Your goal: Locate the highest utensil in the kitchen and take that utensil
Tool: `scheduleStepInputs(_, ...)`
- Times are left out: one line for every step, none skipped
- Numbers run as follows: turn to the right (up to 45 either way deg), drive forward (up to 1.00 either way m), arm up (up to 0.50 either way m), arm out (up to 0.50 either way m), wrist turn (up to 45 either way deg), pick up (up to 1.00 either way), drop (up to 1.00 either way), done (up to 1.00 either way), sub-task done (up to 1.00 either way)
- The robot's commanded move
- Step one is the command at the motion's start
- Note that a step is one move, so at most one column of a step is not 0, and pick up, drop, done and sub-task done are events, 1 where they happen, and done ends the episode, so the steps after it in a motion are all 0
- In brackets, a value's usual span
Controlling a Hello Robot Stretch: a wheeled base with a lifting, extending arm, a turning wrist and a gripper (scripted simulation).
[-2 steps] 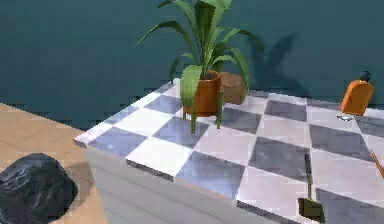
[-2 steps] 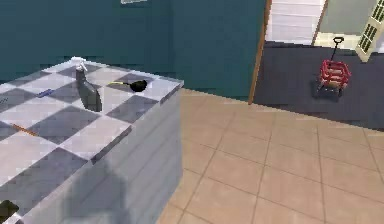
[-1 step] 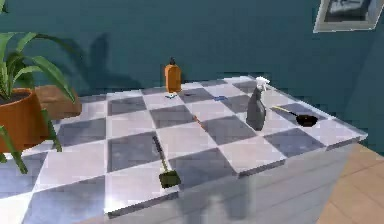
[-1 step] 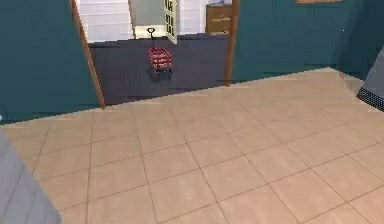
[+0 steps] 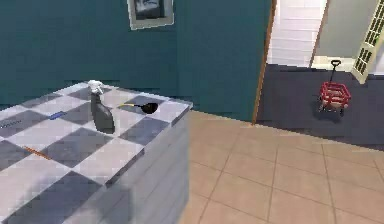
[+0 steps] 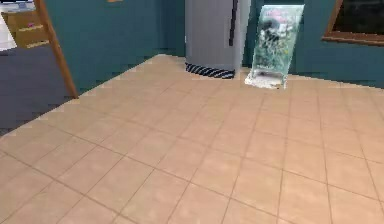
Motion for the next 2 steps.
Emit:
scheduleStepInputs(33.0,0.00,0.00,0.00,0.0,0.00,0.00,0.00,0.00)
scheduleStepInputs(0.0,0.25,0.00,0.00,0.0,0.00,0.00,0.00,0.00)
